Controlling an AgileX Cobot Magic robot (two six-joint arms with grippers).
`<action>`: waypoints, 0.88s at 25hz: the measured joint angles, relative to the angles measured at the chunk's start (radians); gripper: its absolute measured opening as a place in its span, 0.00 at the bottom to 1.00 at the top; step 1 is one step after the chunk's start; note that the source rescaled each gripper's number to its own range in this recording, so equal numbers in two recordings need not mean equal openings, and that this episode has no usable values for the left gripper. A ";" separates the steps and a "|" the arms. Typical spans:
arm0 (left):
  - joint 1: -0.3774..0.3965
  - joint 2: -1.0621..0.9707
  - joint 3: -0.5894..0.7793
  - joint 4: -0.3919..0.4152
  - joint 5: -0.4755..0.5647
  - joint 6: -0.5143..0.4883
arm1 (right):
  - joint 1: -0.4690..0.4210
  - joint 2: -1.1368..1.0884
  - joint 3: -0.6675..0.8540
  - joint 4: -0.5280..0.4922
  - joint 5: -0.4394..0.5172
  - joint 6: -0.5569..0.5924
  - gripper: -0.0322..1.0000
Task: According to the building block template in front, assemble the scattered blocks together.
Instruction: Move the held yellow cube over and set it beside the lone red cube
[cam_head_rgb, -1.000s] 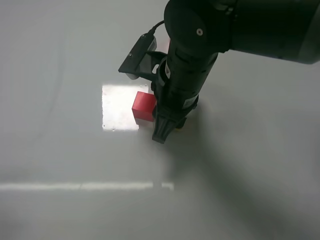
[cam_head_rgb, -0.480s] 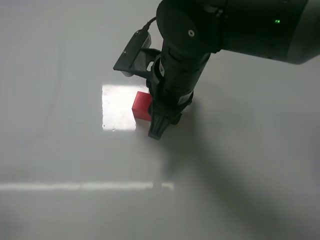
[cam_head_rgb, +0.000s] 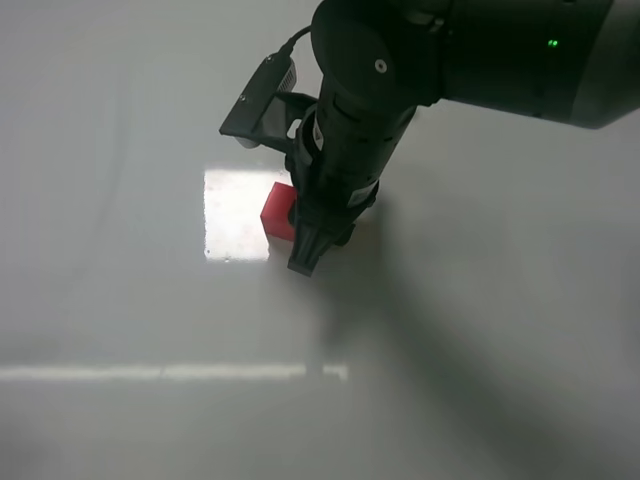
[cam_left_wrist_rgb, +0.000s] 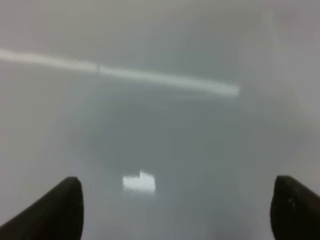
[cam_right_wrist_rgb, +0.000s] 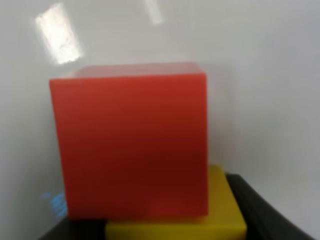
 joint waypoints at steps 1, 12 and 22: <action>0.000 0.000 0.000 0.000 0.000 0.000 | 0.000 0.000 0.000 0.008 -0.001 0.000 0.03; 0.000 0.000 0.000 0.000 0.000 0.000 | 0.000 0.002 0.000 0.068 -0.007 0.015 0.03; 0.000 0.000 0.000 0.000 0.000 0.000 | 0.001 0.002 0.000 0.075 -0.009 0.046 0.78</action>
